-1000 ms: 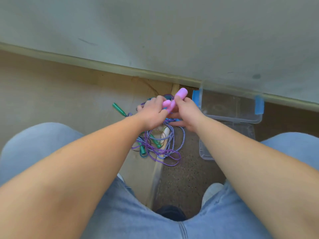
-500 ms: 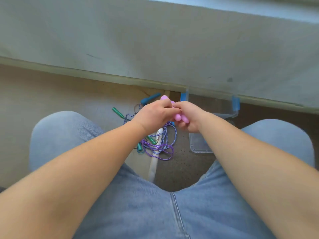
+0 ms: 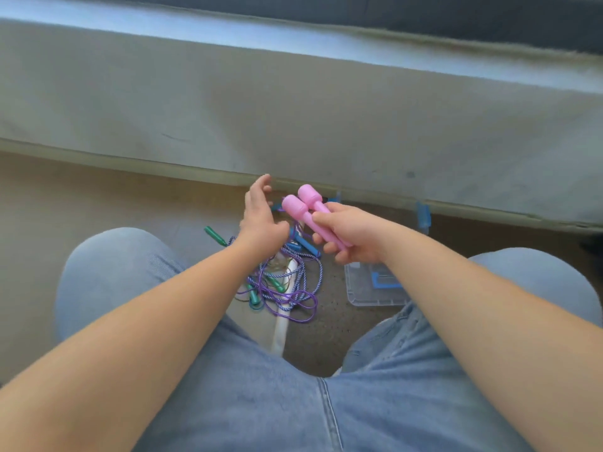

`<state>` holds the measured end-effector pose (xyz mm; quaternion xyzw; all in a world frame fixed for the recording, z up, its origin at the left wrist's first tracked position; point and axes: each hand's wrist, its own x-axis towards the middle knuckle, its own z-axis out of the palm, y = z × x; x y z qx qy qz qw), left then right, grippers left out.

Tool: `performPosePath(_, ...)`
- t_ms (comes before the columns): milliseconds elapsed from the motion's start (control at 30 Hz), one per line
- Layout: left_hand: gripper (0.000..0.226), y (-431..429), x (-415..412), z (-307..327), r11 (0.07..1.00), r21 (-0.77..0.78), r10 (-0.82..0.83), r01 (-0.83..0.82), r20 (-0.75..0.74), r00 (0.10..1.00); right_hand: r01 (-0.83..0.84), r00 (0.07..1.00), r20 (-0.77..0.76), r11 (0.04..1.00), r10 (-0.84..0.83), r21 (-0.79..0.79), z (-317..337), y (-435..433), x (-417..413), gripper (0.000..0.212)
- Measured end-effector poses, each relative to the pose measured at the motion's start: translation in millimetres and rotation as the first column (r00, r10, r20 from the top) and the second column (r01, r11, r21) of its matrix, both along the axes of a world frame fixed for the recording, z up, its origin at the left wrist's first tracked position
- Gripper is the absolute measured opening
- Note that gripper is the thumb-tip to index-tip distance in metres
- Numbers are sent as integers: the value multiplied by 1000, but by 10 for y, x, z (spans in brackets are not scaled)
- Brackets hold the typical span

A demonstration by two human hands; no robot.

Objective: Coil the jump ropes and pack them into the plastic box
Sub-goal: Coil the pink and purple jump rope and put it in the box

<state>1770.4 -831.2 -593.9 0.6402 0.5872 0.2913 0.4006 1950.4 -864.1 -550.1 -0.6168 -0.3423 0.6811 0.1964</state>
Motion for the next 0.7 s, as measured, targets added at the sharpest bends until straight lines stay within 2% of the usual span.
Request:
performPosePath(67,69,-18,98,67,991,-131,-25,38,102,995,-40,999,-30,999,40,-9,68,-11,66,25)
performPosePath(167,41,-2,198,85,988,-132,-69,81,96,993,-99,986,-141,994,91,-50,226,-30,185,29)
performPosePath(233,29,77,257,58,980,-176,-73,97,140,987,-109,969,-227,993,98,-38,317,-60,267,24)
performPosePath(300,27,50,430,119,963,-257,-27,83,215,976,-37,962,-270,999,43,27,368,-60,315,15)
performPosePath(333,28,2,546,150,960,-272,-15,69,199,980,38,957,-289,998,-22,52,377,-37,314,11)
performPosePath(367,28,-54,656,175,964,-254,-47,76,119,992,122,953,-287,989,-94,80,377,2,302,8)
performPosePath(400,27,-119,762,197,967,-224,-130,123,-16,991,184,964,-222,972,-149,144,360,54,294,6)
performPosePath(433,26,-157,856,207,962,-194,-225,192,-165,960,178,984,-52,948,-170,264,328,101,299,9)
performPosePath(467,26,-184,922,231,947,-157,-316,280,-296,902,55,964,217,915,-153,401,278,135,322,14)
performPosePath(500,26,-191,956,275,921,-143,-389,362,-401,830,-153,864,491,868,-114,472,214,154,362,17)
performPosePath(533,25,-176,951,337,883,-122,-445,453,-523,727,-338,724,685,825,-80,453,146,150,414,19)
performPosePath(567,26,-146,925,416,822,-111,-486,558,-647,587,-442,614,788,809,-42,387,81,131,477,21)
performPosePath(600,27,-118,886,506,749,-105,-501,654,-735,456,-498,545,838,810,14,310,32,104,540,23)
performPosePath(633,26,-75,828,580,668,-82,-507,740,-777,372,-550,485,870,804,88,226,-5,81,600,25)
performPosePath(700,21,37,695,672,524,1,-556,852,-757,344,-678,391,877,732,278,70,-42,58,665,28)
